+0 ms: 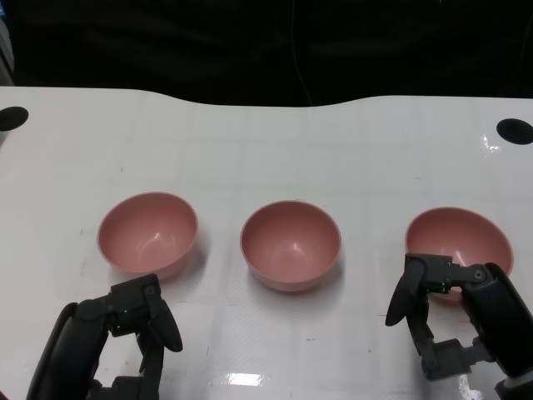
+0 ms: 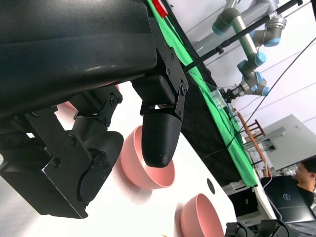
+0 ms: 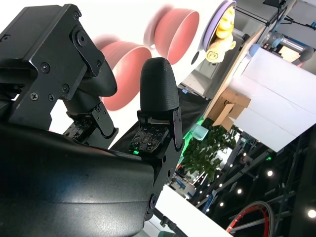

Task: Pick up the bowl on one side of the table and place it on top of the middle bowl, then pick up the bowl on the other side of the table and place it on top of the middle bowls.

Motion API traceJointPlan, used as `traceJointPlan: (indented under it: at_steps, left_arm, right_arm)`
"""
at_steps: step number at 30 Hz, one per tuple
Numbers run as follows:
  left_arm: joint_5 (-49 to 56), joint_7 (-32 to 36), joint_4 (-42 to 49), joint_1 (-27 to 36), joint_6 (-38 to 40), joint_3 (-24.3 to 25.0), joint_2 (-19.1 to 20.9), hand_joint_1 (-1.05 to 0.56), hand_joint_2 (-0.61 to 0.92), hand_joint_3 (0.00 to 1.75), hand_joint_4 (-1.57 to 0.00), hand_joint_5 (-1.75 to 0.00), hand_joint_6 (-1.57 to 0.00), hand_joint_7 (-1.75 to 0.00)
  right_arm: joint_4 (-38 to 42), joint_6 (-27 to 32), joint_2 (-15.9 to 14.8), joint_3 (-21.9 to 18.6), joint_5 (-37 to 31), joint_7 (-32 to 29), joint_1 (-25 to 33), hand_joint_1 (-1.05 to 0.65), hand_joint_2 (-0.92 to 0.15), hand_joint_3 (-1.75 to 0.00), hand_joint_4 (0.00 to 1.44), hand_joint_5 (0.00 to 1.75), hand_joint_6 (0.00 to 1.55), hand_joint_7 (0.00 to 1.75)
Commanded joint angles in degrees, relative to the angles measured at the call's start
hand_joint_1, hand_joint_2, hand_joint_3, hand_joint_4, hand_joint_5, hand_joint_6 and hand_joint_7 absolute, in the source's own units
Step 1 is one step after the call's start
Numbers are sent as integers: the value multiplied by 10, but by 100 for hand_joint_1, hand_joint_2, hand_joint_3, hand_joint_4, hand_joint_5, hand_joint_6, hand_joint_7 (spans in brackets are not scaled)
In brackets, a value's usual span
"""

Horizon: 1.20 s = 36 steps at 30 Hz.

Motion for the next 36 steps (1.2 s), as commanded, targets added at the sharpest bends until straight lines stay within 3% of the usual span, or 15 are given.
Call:
traceJointPlan:
  at_steps: [1,25,28,29,31,35,36]
  left_arm:
    - [2,4,0,2,-3,2,5,16,21,165,-91,-162,-84,-152]
    - [-7,10,2,1,-4,4,-1,13,24,160,-87,-166,-81,-150]
    - [-9,14,-1,0,-2,7,-6,9,31,148,-82,-164,-77,-140]
    - [-7,18,-1,-1,-3,9,-9,10,34,140,-75,-151,-73,-126]
    - [1,27,-4,-2,-4,12,-12,11,37,133,-70,-140,-70,-112]
    - [80,50,-41,1,24,19,3,-1,48,100,-62,-122,-63,-82]
    - [107,51,-62,5,44,21,8,-8,57,77,-58,-110,-58,-68]
  right_arm:
    - [-2,-1,-11,-4,18,8,6,18,-21,-163,94,173,90,135]
    - [4,-4,-7,-1,54,53,4,17,-18,-162,93,173,89,134]
    - [2,0,-5,0,56,54,6,16,-18,-163,93,173,89,134]
    - [-1,2,-5,0,54,53,6,16,-18,-163,93,173,89,134]
    - [-3,3,-4,1,53,52,8,16,-19,-163,93,173,88,134]
    - [-9,8,-3,2,50,51,10,16,-20,-162,92,174,88,135]
    - [-10,9,-3,3,50,51,10,16,-20,-162,92,174,88,135]
